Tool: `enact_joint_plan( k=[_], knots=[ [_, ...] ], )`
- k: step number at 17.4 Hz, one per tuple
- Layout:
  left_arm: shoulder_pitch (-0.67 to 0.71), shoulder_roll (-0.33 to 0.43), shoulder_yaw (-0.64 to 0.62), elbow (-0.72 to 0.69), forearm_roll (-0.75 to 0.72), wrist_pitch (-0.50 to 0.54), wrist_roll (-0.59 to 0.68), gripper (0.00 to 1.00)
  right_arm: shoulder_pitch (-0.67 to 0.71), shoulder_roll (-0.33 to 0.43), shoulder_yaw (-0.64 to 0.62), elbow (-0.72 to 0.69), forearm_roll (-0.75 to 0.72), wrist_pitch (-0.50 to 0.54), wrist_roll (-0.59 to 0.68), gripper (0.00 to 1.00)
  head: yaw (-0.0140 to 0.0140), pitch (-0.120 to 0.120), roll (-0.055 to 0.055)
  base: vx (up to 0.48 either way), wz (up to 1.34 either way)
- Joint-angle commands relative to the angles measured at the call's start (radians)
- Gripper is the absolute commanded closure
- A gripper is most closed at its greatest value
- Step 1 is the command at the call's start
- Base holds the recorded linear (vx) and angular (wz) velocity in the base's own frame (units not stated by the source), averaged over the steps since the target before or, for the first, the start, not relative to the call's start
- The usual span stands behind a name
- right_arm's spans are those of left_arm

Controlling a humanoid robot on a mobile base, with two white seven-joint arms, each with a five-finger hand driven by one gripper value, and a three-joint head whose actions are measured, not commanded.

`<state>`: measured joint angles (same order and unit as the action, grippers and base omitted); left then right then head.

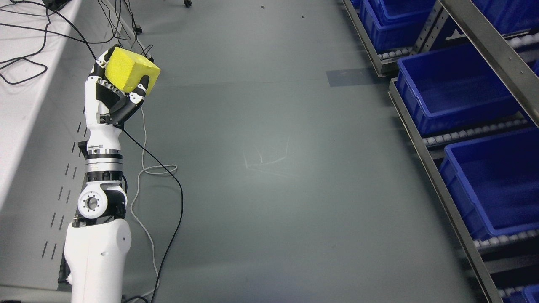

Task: Move yellow foam block to right shelf middle
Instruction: 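Hold the cube raised in the left hand while turning toward the shelving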

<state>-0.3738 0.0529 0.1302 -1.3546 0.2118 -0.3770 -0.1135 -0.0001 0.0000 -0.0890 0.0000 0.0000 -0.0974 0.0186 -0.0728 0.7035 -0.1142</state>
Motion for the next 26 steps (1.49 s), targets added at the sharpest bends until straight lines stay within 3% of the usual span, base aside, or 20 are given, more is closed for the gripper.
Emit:
enact_joint_plan(
  k=[1, 13, 26],
  knots=[
    [-0.002, 0.002, -0.003, -0.005, 0.000, 0.000, 0.000, 0.56, -0.003, -0.017, 0.000, -0.017, 0.000, 0.001, 0.000, 0.00, 0.0000, 0.000, 0.000, 0.474, 0.18],
    [-0.010, 0.001, -0.018, -0.005, 0.000, 0.000, -0.008, 0.56, -0.001, -0.017, 0.000, -0.017, -0.001, -0.001, 0.000, 0.00, 0.0000, 0.000, 0.000, 0.340, -0.25],
    [-0.013, -0.008, -0.017, -0.038, 0.001, -0.008, -0.058, 0.56, -0.003, -0.017, 0.000, -0.017, 0.000, 0.001, 0.000, 0.00, 0.0000, 0.000, 0.000, 0.204, -1.05]
  ],
)
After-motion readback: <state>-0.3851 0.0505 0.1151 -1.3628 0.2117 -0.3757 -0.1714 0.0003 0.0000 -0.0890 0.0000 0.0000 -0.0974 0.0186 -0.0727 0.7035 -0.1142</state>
